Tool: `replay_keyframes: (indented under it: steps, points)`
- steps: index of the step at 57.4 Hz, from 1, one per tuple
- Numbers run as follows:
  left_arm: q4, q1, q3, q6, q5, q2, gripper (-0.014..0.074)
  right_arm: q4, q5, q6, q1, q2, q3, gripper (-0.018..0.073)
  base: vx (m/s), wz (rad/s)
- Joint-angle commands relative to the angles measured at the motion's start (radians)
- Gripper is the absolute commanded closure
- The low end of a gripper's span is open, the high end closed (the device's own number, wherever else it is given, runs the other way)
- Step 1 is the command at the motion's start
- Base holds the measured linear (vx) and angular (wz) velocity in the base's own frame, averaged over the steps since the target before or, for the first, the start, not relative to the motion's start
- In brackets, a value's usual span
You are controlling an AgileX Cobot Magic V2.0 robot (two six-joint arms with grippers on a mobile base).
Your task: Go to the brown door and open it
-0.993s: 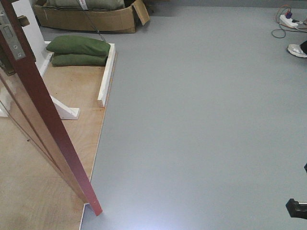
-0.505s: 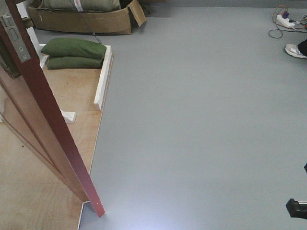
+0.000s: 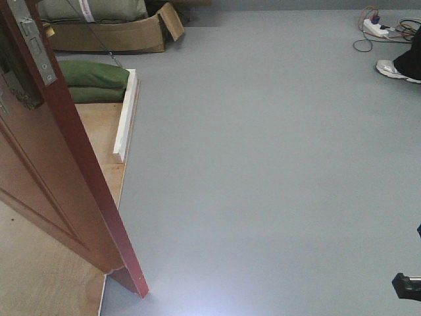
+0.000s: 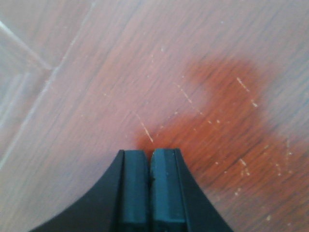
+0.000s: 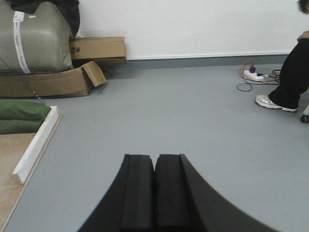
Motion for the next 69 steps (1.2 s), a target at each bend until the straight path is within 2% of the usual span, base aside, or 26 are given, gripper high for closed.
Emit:
replay_keyframes:
  steps: [1, 69]
  points:
    - [-0.04, -0.007, -0.033, -0.001, -0.014, -0.023, 0.06, 0.0, -0.082, -0.006, 0.001, -0.011, 0.006, 0.0559, 0.11, -0.14]
    - [-0.04, -0.007, -0.033, -0.001, -0.014, -0.023, 0.06, 0.0, -0.082, -0.006, 0.001, -0.011, 0.006, 0.0559, 0.16, -0.11]
